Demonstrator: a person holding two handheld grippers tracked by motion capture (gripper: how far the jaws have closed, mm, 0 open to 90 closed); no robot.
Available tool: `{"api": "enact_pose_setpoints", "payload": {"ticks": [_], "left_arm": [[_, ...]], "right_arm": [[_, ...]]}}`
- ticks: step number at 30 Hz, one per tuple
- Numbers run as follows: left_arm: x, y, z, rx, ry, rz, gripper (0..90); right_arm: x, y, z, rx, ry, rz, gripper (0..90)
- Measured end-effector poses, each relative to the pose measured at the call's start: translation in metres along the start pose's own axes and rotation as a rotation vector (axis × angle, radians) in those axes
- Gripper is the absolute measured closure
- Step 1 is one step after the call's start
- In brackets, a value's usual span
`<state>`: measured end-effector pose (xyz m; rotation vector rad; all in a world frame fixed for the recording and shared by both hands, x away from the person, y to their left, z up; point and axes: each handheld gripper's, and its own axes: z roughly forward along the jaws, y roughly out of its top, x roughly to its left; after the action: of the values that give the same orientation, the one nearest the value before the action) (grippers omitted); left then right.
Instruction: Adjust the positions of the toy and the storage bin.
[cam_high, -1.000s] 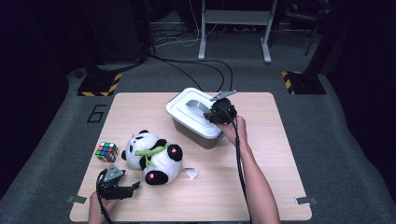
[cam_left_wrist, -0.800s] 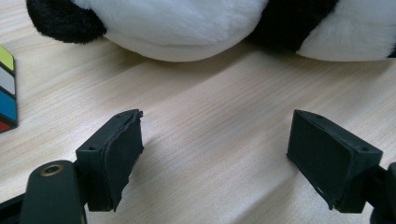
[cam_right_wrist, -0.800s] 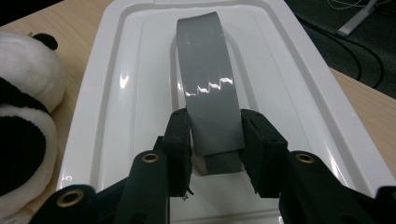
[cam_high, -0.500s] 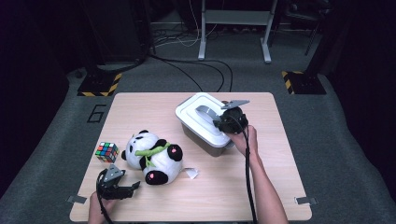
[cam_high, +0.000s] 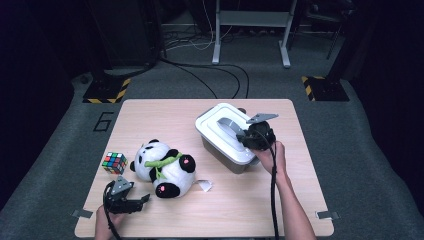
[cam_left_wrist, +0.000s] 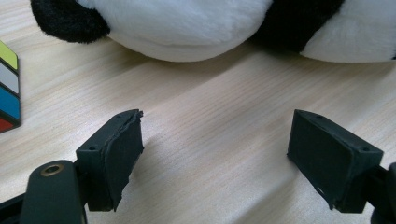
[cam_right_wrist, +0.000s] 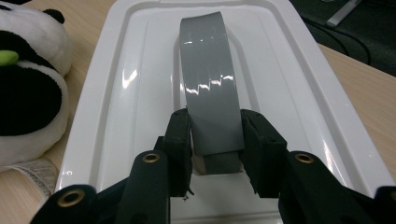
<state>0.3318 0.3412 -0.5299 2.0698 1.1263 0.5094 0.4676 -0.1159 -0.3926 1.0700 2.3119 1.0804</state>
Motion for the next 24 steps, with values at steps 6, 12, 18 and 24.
{"api": "enact_pose_setpoints", "payload": {"ticks": [6,12,18,24], "left_arm": [[0.000,0.000,0.000,0.001,0.001,-0.001,17.6],[0.000,0.000,0.000,0.005,-0.003,-0.003,17.6],[0.000,0.000,0.000,0.006,0.001,-0.003,17.6],[0.000,0.000,0.000,0.004,0.000,-0.004,17.7]], "right_arm": [[-0.003,0.006,0.000,0.015,0.026,-0.019,55.1],[0.002,0.025,0.003,0.001,0.005,-0.080,48.6],[0.006,0.040,0.018,0.019,-0.012,-0.170,53.1],[0.006,0.038,0.025,0.040,-0.006,-0.164,65.8]]}}
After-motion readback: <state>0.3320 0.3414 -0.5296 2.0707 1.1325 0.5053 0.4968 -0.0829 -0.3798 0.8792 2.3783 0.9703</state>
